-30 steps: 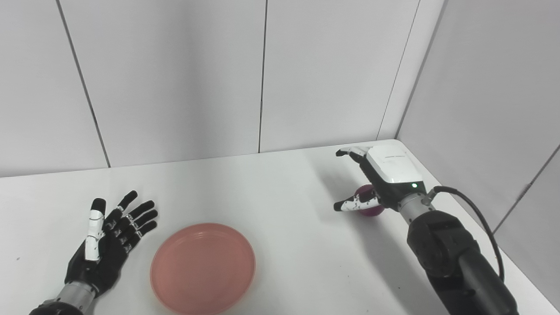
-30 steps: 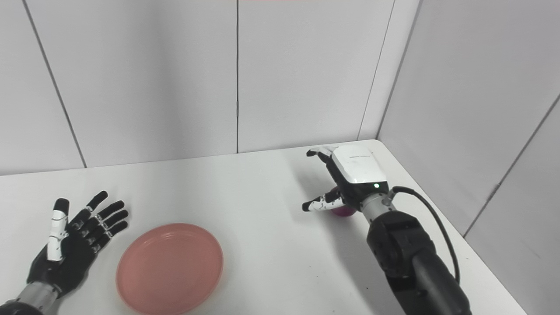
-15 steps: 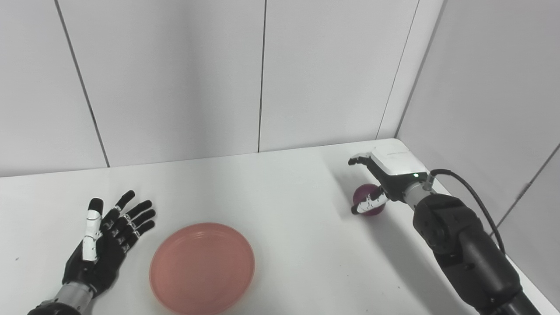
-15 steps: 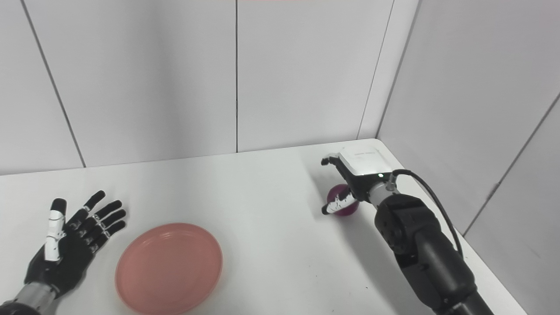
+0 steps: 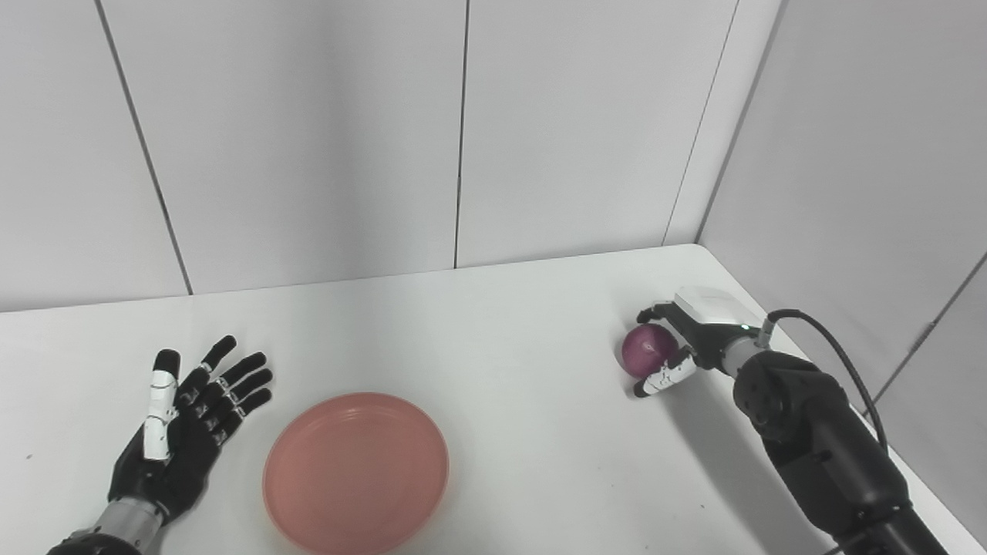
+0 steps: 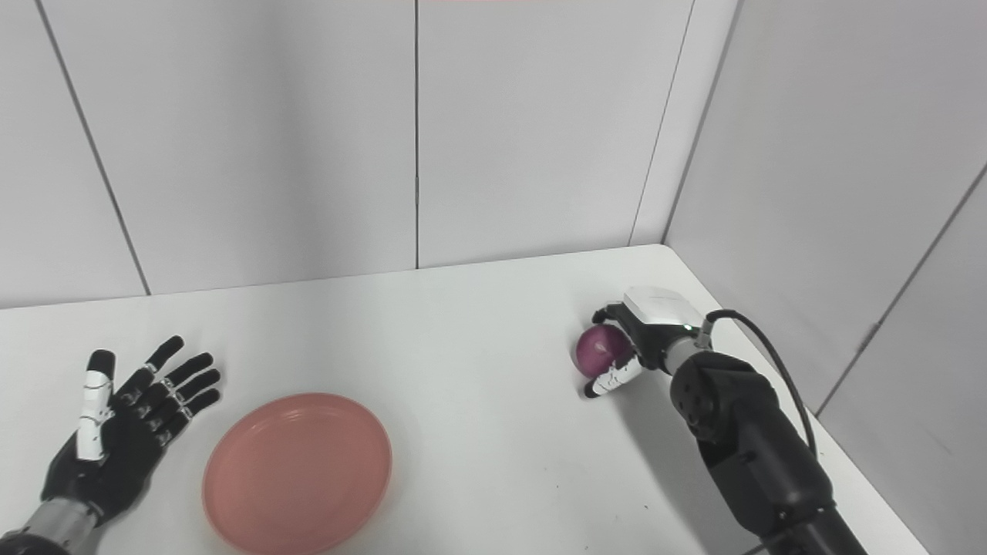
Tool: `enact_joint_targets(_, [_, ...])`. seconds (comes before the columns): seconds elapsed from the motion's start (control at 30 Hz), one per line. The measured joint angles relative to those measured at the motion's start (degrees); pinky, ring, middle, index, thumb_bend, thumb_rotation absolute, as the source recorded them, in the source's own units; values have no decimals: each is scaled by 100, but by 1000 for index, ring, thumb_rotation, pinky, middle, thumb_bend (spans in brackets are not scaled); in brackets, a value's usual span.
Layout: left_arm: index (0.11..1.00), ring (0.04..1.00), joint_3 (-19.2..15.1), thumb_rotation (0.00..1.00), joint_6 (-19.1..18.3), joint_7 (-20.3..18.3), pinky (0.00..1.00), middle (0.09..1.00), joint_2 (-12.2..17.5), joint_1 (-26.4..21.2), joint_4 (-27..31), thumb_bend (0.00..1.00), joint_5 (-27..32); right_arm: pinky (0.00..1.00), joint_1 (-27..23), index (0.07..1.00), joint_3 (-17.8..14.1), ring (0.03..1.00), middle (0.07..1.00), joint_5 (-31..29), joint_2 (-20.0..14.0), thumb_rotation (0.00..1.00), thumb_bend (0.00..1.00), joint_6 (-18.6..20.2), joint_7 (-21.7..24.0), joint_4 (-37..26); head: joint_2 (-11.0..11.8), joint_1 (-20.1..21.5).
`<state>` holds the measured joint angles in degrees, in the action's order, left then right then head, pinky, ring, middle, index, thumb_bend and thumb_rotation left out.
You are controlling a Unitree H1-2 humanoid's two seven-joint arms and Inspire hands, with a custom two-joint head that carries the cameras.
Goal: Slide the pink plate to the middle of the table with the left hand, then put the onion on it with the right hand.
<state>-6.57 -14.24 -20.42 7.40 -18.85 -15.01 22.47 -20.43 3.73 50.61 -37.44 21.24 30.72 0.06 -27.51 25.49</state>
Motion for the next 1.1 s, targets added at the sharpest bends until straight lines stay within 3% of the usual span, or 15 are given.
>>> enact_joint_targets(0.4, [943, 847, 0, 944, 0, 6, 869, 831, 0, 4, 8, 713, 0, 661, 3, 814, 84, 849, 877, -339, 2, 327, 1000, -6, -470, 385, 0, -18])
enact_joint_targets(0.67, [936, 845, 2, 937, 0, 6, 867, 830, 0, 5, 7, 720, -1, 640, 66, 806, 163, 805, 837, -642, 17, 320, 1000, -11, -759, 482, -9, -18])
enact_joint_targets(1.1, [931, 845, 34, 929, 0, 7, 863, 827, 0, 4, 7, 733, -7, 586, 64, 793, 279, 761, 814, -956, 57, 219, 986, -18, -1075, 486, -9, -53])
